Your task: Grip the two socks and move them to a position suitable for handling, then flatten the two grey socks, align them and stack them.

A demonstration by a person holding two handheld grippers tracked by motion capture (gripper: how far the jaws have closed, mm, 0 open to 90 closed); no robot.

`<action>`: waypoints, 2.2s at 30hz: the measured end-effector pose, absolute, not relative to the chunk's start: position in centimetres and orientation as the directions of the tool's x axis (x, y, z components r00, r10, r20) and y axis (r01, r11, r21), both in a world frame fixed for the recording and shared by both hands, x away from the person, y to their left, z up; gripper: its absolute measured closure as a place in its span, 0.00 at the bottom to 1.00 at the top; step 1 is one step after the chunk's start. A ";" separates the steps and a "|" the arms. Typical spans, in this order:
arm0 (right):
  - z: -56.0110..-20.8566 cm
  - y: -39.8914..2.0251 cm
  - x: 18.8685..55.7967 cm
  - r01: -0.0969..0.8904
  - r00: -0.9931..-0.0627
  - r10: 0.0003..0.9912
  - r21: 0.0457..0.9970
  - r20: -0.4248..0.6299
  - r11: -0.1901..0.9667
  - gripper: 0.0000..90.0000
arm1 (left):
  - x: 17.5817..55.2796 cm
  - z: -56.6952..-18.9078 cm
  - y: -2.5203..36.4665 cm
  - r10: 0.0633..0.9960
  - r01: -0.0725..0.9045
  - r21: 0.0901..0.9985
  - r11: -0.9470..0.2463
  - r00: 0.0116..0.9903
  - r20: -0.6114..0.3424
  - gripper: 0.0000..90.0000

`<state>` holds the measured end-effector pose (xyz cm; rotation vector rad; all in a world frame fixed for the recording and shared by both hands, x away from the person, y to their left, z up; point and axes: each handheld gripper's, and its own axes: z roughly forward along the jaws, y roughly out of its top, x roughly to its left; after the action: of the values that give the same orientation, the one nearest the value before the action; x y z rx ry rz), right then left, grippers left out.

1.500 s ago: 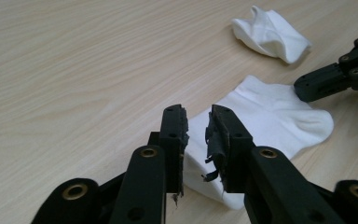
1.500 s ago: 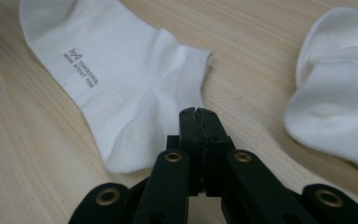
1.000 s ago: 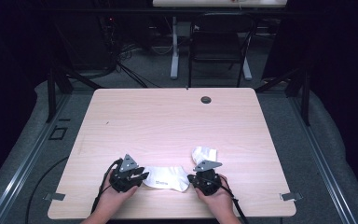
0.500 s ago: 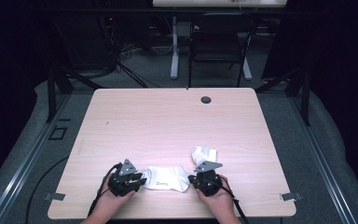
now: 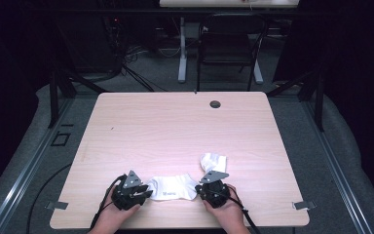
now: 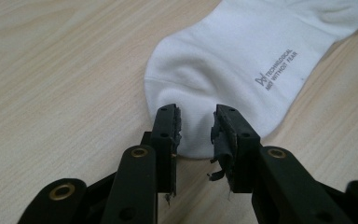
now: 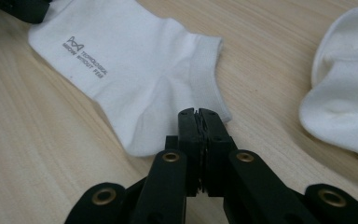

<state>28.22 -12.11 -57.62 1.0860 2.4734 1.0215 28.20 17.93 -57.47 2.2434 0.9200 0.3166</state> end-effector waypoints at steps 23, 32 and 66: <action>-57.0 -14.6 28.8 0.508 -0.629 0.774 0.793 0.076 0.335 0.71 | 29.7 -56.4 19.9 0.741 0.524 0.783 -0.335 0.660 -0.125 0.69; -56.5 -15.7 29.4 0.536 -0.564 0.821 0.796 0.088 0.283 0.65 | 30.0 -56.2 20.3 0.757 0.536 0.783 -0.314 0.640 -0.134 0.64; -55.9 -13.9 34.1 0.624 -0.501 0.862 0.721 0.075 0.301 0.59 | 30.5 -56.3 21.2 0.760 0.535 0.786 -0.310 0.636 -0.134 0.58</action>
<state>34.09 -13.91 -55.86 1.3406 2.2467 1.0187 30.49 21.23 -56.25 1.9964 1.0137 0.3302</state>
